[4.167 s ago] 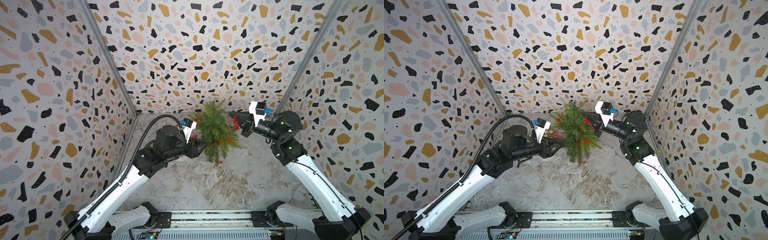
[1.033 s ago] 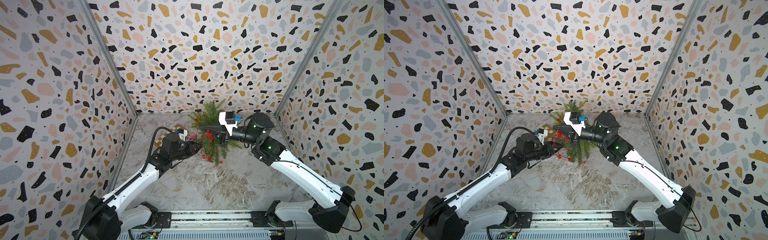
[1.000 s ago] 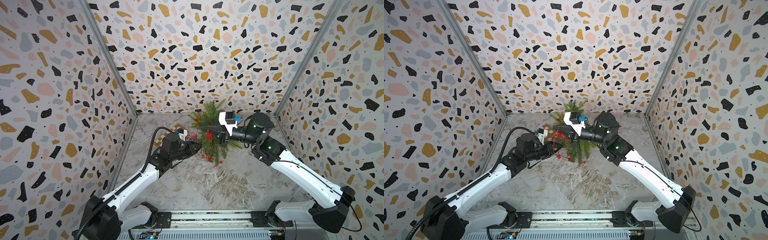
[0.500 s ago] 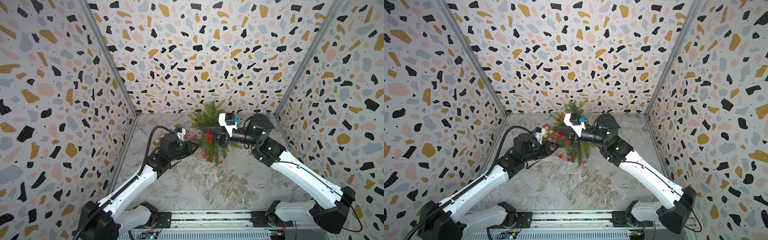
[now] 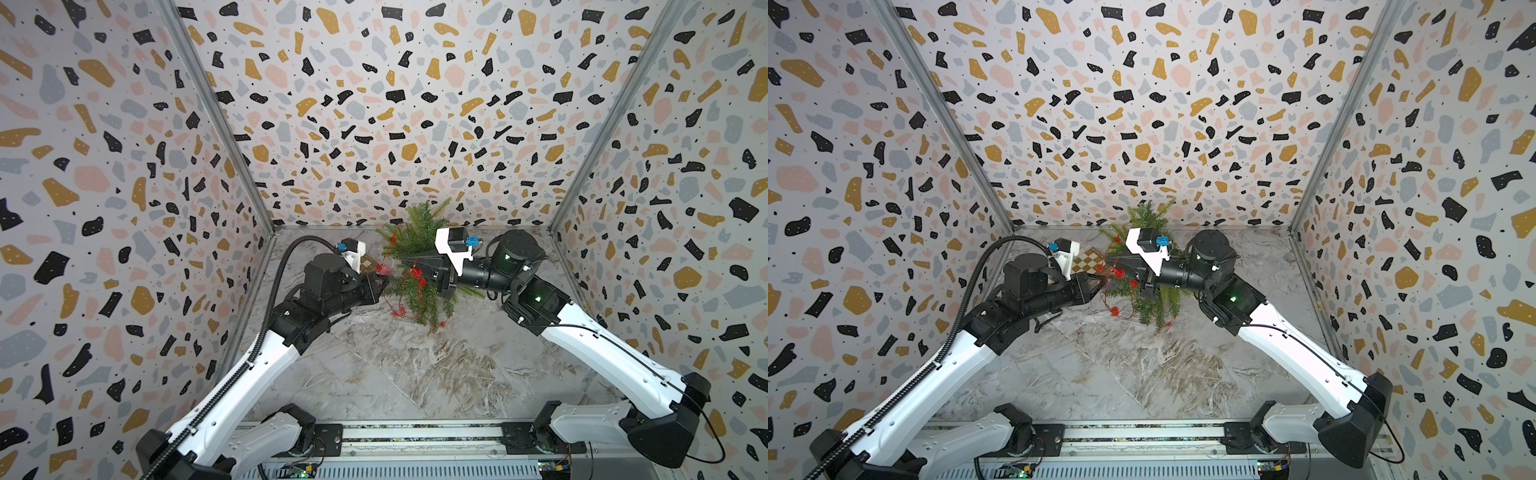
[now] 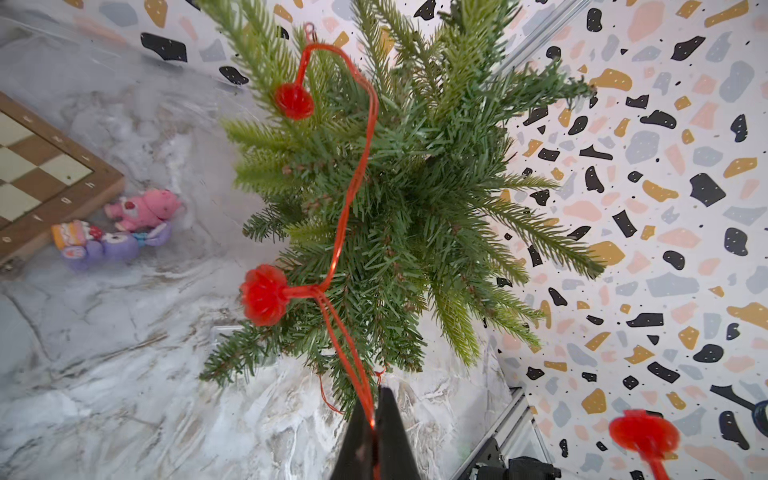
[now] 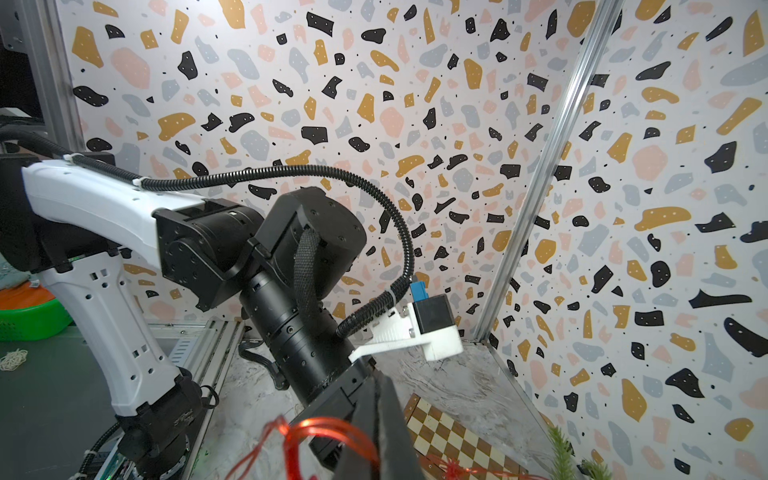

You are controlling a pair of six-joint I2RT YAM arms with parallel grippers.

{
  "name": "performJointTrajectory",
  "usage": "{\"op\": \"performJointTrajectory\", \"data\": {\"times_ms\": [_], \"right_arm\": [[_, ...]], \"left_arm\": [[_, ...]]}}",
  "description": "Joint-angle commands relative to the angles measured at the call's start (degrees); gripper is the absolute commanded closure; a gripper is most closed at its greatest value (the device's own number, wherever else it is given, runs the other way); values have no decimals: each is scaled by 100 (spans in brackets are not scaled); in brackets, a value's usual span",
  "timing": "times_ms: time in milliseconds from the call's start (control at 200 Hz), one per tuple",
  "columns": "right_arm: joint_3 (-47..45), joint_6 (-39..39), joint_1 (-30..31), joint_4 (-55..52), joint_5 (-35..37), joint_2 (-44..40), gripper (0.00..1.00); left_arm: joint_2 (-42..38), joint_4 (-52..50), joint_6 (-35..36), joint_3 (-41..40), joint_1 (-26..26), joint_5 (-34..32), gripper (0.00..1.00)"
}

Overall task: Remove string lights from the small christmas tree
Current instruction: Remove the light string from the Christmas tree.

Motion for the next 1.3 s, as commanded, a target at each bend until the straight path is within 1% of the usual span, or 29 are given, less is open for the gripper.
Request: {"op": "performJointTrajectory", "data": {"times_ms": [0,175,396,531,731,846,1041,1187,1292], "right_arm": [[98,-82,141,-104,129,-133,100],[75,-77,188,-119,131,-134,100],[11,21,297,-117,56,-118,100],[-128,84,534,-78,91,-92,100],[-218,102,818,-67,239,200,100],[-248,-31,978,-174,459,416,100],[-356,-101,1027,-233,723,850,100],[-334,-156,1139,-308,1027,1215,100],[-306,-264,1335,-387,1310,1441,100]], "left_arm": [[-36,-381,419,349,168,-55,100],[8,-601,660,748,407,85,100],[188,-803,876,1157,582,242,100],[254,-928,1060,1417,754,290,100],[419,-1113,1307,1798,1057,412,100],[508,-1076,1325,1857,1235,544,100],[598,-927,1312,1774,1412,752,100],[633,-858,1323,1713,1504,766,100],[617,-856,1372,1658,1555,742,100]]}}
